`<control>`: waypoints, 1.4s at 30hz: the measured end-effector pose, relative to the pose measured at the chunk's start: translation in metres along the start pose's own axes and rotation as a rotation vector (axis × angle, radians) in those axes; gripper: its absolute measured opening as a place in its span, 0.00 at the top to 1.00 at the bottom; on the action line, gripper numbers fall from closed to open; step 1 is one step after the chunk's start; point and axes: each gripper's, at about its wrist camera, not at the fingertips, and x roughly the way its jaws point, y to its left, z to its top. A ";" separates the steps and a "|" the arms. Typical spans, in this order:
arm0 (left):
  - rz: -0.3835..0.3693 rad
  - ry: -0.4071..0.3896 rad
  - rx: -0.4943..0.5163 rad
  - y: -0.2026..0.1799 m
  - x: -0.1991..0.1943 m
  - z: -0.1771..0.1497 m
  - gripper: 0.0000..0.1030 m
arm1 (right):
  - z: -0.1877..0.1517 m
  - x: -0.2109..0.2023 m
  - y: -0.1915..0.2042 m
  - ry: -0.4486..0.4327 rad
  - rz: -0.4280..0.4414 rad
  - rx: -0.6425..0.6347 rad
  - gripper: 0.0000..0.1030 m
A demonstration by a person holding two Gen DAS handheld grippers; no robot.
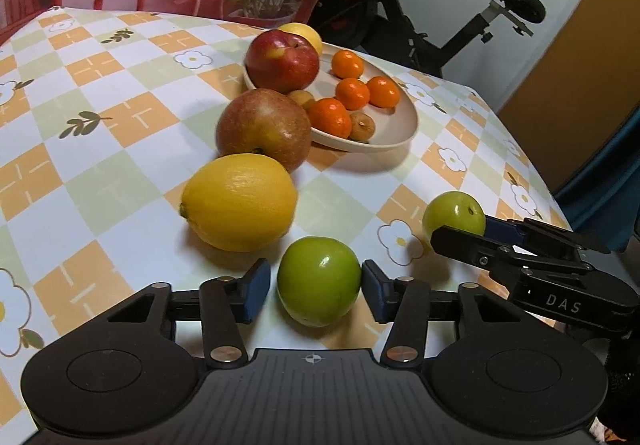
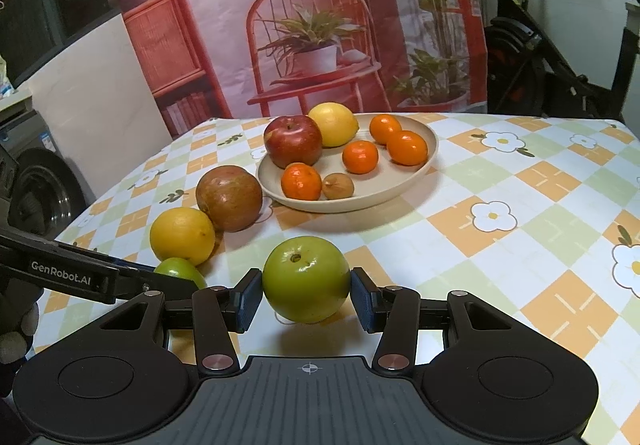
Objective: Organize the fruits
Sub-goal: 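Close the left gripper on a green apple while the right gripper grasps another green apple, then lift and carry the green apple in the left gripper to the plate while the right carries its own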
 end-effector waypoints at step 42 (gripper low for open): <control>0.007 -0.280 0.117 -0.019 -0.079 0.081 0.53 | 0.090 -0.038 -0.009 -0.159 -0.004 0.002 0.57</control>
